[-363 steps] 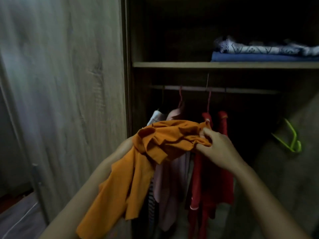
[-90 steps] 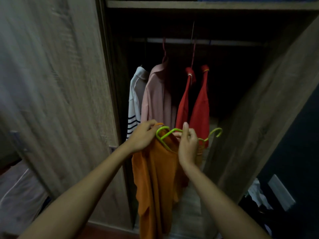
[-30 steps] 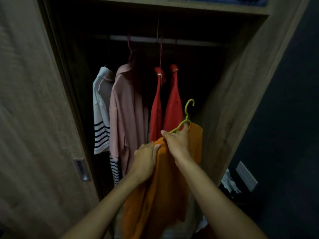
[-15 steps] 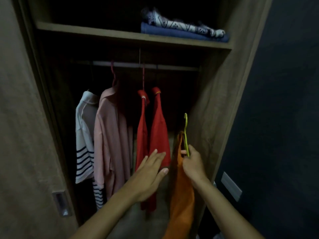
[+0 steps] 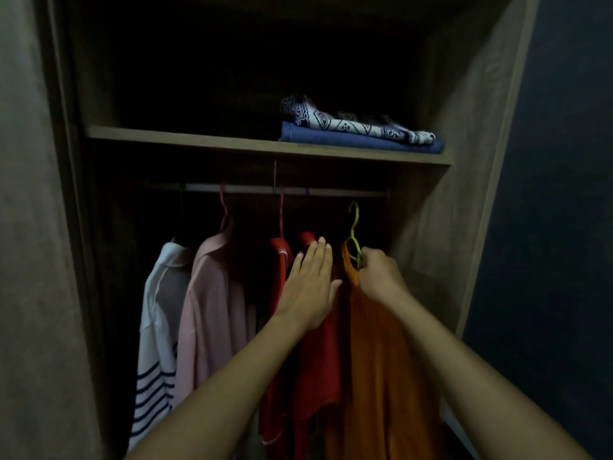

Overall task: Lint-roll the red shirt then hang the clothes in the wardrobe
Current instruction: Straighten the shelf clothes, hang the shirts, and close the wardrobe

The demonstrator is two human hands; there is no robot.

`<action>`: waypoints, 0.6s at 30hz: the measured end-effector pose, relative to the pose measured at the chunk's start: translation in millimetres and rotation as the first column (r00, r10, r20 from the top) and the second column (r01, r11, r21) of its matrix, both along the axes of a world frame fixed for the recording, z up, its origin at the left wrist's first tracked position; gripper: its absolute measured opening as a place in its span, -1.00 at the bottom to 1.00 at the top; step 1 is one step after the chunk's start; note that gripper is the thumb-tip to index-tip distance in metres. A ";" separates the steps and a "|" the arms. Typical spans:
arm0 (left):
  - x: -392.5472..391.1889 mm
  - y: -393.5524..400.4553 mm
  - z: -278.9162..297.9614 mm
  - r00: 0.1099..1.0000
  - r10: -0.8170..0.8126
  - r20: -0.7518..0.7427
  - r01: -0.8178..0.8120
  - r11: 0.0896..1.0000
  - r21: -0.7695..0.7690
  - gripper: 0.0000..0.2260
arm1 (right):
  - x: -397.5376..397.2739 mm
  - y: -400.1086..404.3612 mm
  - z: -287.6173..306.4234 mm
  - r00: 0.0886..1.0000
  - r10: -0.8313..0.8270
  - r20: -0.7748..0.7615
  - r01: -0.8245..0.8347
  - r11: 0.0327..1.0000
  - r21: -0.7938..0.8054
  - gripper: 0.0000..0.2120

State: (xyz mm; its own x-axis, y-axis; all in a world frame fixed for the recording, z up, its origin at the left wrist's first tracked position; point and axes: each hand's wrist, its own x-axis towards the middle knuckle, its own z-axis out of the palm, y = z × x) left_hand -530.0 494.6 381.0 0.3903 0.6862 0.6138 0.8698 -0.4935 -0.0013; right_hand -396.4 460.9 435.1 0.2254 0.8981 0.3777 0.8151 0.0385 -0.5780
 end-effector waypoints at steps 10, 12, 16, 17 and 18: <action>-5.6 53.8 4.0 0.999 0.047 0.018 -0.046 0.999 -0.025 -0.41 | -18.4 92.6 34.1 0.999 -0.032 -0.043 0.033 0.999 0.035 -0.80; -7.9 58.4 1.3 0.998 0.043 0.042 -0.041 0.998 -0.045 -0.41 | -19.6 102.9 31.7 0.999 -0.023 -0.042 0.024 0.999 0.022 -0.83; -8.0 64.1 0.8 0.997 0.037 0.064 -0.033 0.997 -0.067 -0.40 | -22.4 120.3 26.2 0.999 -0.014 -0.048 0.015 1.000 0.017 -0.85; -7.5 64.9 1.0 0.997 0.040 0.068 -0.035 0.997 -0.074 -0.40 | -22.5 123.8 24.4 0.999 -0.003 -0.053 0.004 1.000 0.017 -0.84; -6.8 65.7 1.5 0.996 0.045 0.074 -0.038 0.996 -0.083 -0.39 | -21.8 126.5 21.7 0.998 0.011 -0.054 -0.010 1.000 0.018 -0.83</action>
